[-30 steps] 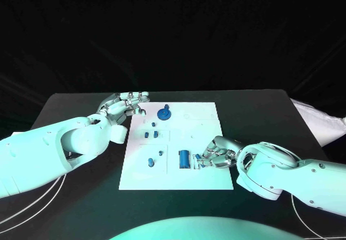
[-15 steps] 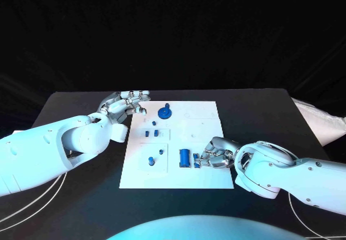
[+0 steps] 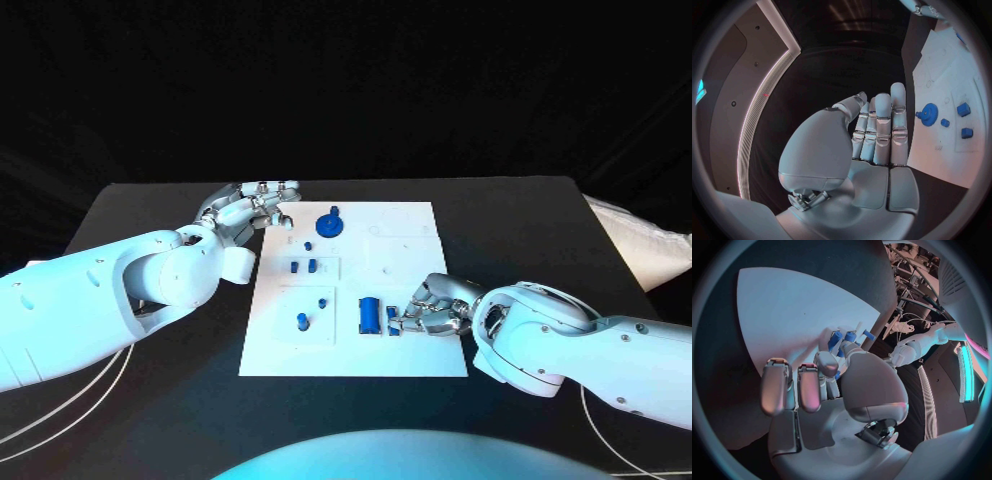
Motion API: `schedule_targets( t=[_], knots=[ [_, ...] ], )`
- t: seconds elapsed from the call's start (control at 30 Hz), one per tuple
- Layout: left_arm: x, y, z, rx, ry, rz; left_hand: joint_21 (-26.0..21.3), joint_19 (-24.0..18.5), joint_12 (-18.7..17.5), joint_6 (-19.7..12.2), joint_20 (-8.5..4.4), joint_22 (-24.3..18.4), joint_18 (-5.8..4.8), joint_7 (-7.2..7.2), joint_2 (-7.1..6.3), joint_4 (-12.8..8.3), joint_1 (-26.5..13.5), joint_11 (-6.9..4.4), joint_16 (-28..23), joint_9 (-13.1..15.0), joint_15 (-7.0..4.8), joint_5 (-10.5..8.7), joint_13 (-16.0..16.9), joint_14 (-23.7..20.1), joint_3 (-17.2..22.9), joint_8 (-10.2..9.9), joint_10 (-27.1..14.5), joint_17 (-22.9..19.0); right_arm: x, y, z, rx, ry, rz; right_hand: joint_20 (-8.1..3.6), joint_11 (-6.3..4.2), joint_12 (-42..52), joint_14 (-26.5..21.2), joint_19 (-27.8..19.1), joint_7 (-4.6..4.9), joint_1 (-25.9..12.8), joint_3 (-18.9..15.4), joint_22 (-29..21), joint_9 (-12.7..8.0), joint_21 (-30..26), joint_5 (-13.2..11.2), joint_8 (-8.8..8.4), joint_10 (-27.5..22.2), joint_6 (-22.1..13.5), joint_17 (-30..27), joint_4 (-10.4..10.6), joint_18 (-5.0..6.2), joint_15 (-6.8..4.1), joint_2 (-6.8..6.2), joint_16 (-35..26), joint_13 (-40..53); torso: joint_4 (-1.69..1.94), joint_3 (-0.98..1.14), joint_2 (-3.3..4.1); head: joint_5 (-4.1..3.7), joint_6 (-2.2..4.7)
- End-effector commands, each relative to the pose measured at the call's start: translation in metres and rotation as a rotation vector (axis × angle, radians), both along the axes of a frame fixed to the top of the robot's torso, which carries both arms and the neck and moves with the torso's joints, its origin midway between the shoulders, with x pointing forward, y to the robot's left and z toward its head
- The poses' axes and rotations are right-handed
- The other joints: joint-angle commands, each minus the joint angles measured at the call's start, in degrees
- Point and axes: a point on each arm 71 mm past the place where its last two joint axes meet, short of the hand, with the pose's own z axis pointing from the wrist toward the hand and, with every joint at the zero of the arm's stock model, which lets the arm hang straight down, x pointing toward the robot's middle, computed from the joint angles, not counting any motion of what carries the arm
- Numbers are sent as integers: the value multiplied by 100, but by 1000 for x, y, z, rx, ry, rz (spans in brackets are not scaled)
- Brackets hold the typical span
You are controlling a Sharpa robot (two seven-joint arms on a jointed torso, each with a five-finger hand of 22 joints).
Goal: Assemble the parts on the task board
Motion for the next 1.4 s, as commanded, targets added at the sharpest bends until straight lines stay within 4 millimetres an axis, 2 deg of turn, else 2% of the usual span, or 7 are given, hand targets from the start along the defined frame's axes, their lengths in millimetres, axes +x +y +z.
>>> schedule_targets(
  t=[0.03,0.23,0.47,0.7,0.9,1.13,1.4],
  knots=[
    [-1,-1,1,-13,-2,-17,-21,24,30,-38,9,-6,63,-9,60,-12,12,-9,-7,-8,5,12,8,-25,-29,34,-34,-6,-1,1,4,27,-38,42,-35,-5,19,379,27,-9,-68,-175,5,29,19,-278,24,50,23,107,-7,-69,-30,2,42,13,-6,6,2,-6,8],
    [0,-1,0,-13,-2,-17,-21,24,30,-38,9,-6,63,-9,60,-12,12,-9,-7,-8,5,12,8,-25,-29,34,-34,-6,-3,-4,2,3,-21,72,-38,-2,5,377,25,-12,123,-328,7,66,17,-498,22,42,11,105,-111,-69,-34,-28,39,20,-7,6,0,-13,8],
    [0,-1,0,-13,-1,-18,-21,24,30,-38,9,-6,63,-9,60,-12,12,-9,-7,-8,5,12,8,-25,-29,34,-34,-6,-2,-5,0,-30,-15,74,-40,-3,-9,377,25,-8,596,-349,11,111,14,-749,22,36,5,106,-400,-70,-35,79,36,30,8,0,2,-18,5],
    [0,-1,0,-13,-1,-17,-21,24,30,-38,9,-6,63,-9,60,-12,12,-9,-7,-8,5,12,8,-25,-29,34,-34,-6,1,-5,-2,-51,-15,54,-39,-5,10,379,27,-10,623,-353,16,121,16,-762,29,46,18,113,-409,-71,-35,141,40,46,12,-6,5,-7,-9],
    [0,-1,0,-13,-1,-17,-21,24,30,-38,9,-6,63,-9,60,-12,12,-9,-7,-8,5,12,8,-25,-29,34,-34,-6,4,-4,-4,-69,-12,40,-39,-7,21,379,27,-14,629,-356,18,127,16,-766,33,53,26,114,-409,-71,-37,176,40,55,-2,-5,3,6,-26],
    [-1,-1,0,-13,0,-17,-21,24,30,-38,9,-6,63,-9,60,-12,12,-9,-7,-8,5,12,8,-25,-29,34,-34,-6,7,-3,-7,-99,-12,29,-39,-14,29,379,28,-23,683,-362,18,137,16,-765,38,59,32,113,-446,-70,-42,202,39,63,10,-9,-2,-2,-30],
    [0,0,0,-13,0,-17,-21,24,30,-38,9,-6,63,-9,60,-12,12,-9,-7,-8,5,12,8,-25,-29,34,-34,-6,8,-2,-4,-77,-46,28,-44,-21,31,378,27,-28,770,-385,15,150,13,-770,40,62,30,109,-520,-69,-47,197,36,70,-6,0,-7,3,-21]
  ],
)
